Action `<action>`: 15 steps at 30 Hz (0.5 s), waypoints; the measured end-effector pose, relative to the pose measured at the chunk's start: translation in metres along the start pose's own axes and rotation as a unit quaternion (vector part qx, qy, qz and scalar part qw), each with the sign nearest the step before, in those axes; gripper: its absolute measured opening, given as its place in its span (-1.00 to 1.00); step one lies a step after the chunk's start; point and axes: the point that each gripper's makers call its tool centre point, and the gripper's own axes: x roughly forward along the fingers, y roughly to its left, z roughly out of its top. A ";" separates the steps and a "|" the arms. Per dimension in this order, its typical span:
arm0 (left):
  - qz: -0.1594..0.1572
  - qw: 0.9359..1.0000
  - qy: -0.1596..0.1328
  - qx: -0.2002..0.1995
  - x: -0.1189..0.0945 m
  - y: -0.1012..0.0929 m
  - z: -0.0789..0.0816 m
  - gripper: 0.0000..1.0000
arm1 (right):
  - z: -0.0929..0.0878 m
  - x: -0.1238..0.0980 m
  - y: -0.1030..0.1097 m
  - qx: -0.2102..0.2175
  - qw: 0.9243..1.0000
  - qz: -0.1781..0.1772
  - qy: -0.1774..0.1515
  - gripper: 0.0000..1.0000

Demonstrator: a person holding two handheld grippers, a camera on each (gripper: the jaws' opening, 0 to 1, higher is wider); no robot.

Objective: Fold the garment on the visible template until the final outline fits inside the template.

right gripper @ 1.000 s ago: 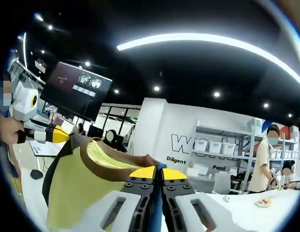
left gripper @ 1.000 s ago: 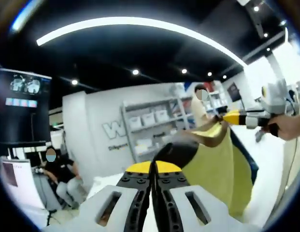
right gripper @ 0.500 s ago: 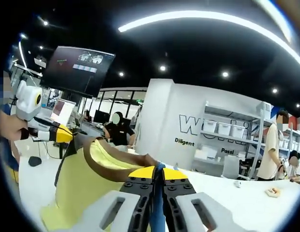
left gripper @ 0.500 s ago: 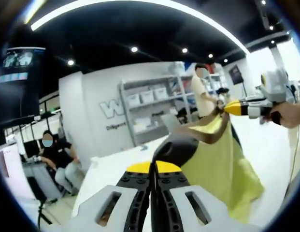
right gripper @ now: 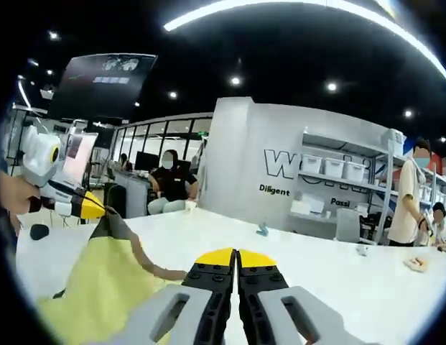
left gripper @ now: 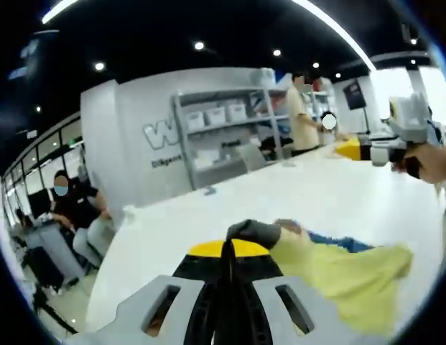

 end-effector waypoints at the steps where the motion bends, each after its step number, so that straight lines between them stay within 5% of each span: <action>1: 0.000 1.000 0.007 -0.003 0.004 0.000 -0.007 -0.98 | -0.005 0.001 0.000 0.004 1.000 0.000 0.004 -1.00; 7: 0.005 0.998 0.061 -0.012 0.027 0.011 -0.056 -0.98 | -0.044 -0.006 -0.003 0.031 0.999 -0.001 0.044 -1.00; 15: 0.019 0.997 0.074 -0.018 0.020 0.028 -0.061 -0.83 | -0.058 -0.016 -0.019 0.038 0.997 -0.014 0.060 -1.00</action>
